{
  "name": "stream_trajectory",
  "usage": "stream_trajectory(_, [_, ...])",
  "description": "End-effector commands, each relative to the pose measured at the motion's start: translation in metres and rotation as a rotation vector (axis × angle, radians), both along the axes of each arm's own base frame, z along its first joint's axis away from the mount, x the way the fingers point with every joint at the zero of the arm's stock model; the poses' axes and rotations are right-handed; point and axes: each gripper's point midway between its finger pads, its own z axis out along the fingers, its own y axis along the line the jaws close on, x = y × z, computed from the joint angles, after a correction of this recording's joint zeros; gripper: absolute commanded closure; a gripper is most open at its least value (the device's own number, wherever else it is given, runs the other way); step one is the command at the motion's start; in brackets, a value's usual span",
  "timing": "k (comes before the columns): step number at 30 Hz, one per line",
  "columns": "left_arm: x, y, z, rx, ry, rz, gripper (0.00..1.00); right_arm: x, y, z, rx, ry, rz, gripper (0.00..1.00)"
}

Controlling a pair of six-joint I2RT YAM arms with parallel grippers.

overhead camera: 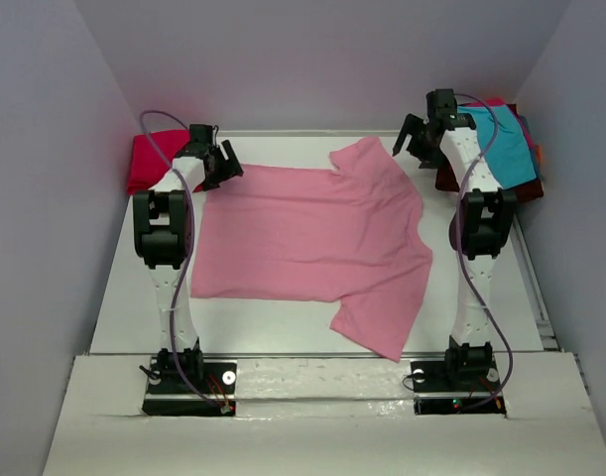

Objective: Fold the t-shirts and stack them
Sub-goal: Flatten the tshirt out

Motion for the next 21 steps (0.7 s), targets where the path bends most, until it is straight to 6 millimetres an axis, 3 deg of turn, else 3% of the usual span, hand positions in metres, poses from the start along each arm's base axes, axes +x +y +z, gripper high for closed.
stream_trajectory(1, [0.03, -0.001, 0.057, 0.007, -0.185, -0.018, 0.13, 0.038, 0.006, 0.023, 0.049, -0.154, 0.025, 0.08])
stream_trajectory(4, [0.037, -0.004, 0.052, -0.008, -0.2, -0.028, 0.13, 0.054, 0.013, 0.024, 0.083, -0.21, 0.041, 0.05])
stream_trajectory(7, [0.049, -0.013, 0.061, -0.021, -0.239, -0.053, 0.13, 0.07, 0.02, 0.019, 0.122, -0.248, 0.051, 0.04])
stream_trajectory(11, [0.065, -0.016, 0.059, -0.03, -0.263, -0.064, 0.13, 0.085, 0.028, 0.004, 0.172, -0.25, 0.047, 0.04])
stream_trajectory(15, [0.087, -0.013, 0.071, -0.01, -0.31, -0.052, 0.13, 0.094, 0.029, -0.009, 0.184, -0.264, 0.04, 0.04])
stream_trajectory(16, [0.088, -0.012, 0.057, -0.005, -0.28, -0.049, 0.13, 0.095, 0.029, -0.014, 0.183, -0.258, 0.04, 0.04])
stream_trajectory(17, [0.096, -0.011, 0.067, 0.0, -0.303, -0.044, 0.13, 0.096, 0.028, -0.014, 0.18, -0.26, 0.039, 0.04])
stream_trajectory(21, [0.1, 0.0, 0.047, 0.042, -0.259, 0.012, 0.13, 0.095, 0.026, -0.024, 0.162, -0.244, 0.036, 0.04])
